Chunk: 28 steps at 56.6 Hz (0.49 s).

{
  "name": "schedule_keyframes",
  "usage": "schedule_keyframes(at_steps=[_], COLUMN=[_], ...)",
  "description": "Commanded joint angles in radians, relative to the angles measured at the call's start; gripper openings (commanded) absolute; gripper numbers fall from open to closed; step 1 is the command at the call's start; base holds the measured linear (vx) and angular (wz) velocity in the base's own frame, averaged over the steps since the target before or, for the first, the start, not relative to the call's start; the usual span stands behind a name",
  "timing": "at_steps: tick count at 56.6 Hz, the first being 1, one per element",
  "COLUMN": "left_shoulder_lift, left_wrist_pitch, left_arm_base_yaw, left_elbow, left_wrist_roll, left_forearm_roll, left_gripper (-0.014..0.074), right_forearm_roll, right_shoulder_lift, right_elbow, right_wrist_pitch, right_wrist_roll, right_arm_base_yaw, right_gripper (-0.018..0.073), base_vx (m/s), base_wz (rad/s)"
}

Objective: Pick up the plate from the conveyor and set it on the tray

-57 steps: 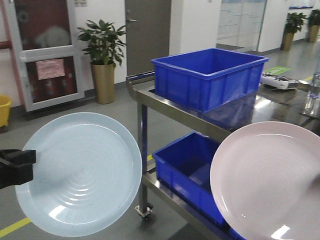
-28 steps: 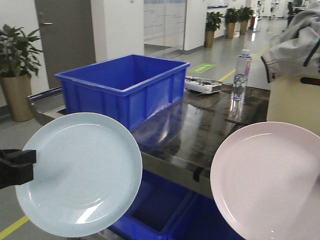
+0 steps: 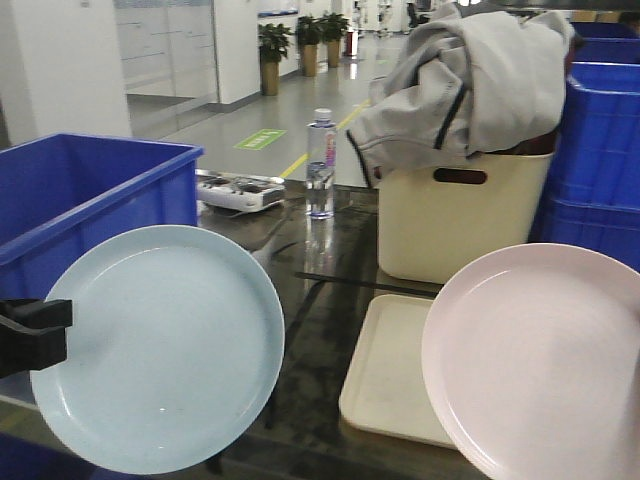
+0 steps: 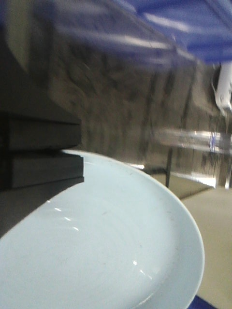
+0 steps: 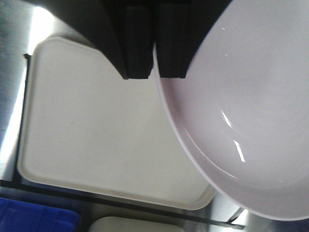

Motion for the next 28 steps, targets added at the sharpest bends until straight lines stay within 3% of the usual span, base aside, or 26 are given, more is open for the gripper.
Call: schedule_keyframes(at_steps=[1,17,28], left_shoulder_lift=[-0.02,-0.017,0.007], left_wrist_pitch=[-0.08,-0.08,-0.08], left_arm_base_yaw=[-0.005,-0.005,-0.005], left_elbow=[-0.031,-0.031,-0.031], left_wrist_roll=[-0.002,-0.002,-0.002], left_forearm_roll=[-0.015,-0.015,-0.015], left_gripper=[-0.0006,-0.0006,-0.0006], right_forearm_roll=[0.005,0.005,0.005], right_shoulder_lift=[-0.01,-0.01,-0.01], right_elbow=[-0.027,-0.027,-0.027], right_wrist_pitch=[-0.076,-0.076,-0.076], right_wrist_roll=[-0.007,-0.007,-0.007], right_arm_base_yaw=[-0.002,-0.002,-0.002], right_gripper=[-0.0012,-0.0012,-0.0012], base_vx=[0.3,0.25,0.15], base_wz=[-0.61,-0.56,-0.31])
